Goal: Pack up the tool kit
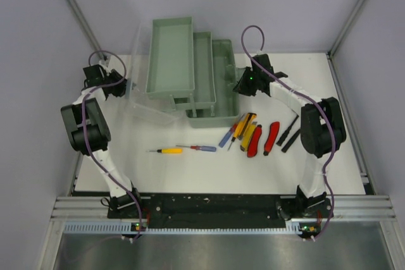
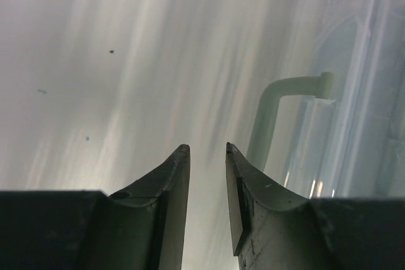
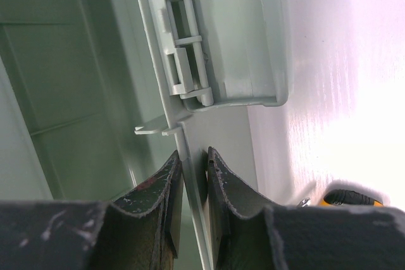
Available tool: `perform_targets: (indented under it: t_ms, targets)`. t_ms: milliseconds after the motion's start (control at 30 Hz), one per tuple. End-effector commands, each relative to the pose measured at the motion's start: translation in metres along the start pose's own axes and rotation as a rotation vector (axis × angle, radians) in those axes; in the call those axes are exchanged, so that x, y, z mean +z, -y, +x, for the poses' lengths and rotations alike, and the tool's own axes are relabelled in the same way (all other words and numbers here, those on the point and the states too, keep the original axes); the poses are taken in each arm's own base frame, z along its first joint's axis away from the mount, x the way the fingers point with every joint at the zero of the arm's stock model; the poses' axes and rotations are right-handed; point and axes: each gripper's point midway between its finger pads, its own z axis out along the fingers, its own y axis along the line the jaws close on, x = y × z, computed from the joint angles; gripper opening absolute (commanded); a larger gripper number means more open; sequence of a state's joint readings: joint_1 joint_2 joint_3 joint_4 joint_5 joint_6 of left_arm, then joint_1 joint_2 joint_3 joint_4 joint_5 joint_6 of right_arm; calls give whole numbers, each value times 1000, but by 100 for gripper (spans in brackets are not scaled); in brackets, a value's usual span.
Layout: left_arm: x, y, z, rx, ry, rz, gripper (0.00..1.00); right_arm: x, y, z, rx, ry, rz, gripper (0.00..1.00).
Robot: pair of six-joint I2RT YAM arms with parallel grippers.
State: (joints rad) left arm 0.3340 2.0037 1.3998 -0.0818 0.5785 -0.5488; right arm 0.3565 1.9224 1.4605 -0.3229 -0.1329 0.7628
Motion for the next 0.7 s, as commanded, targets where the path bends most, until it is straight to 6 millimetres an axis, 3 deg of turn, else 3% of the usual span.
perform_targets:
  t_ms: [0,300,667]
  targets:
    - [3,-4,-3,32,25,-35,33,22,28,16,40,-42,69,19]
    - [14,-34,22,34,-28,-95,29,28,30,16,43,-55,64,19]
    - [9,-48,17,48,-8,-188,25,31,26,17,32,-66,44,19]
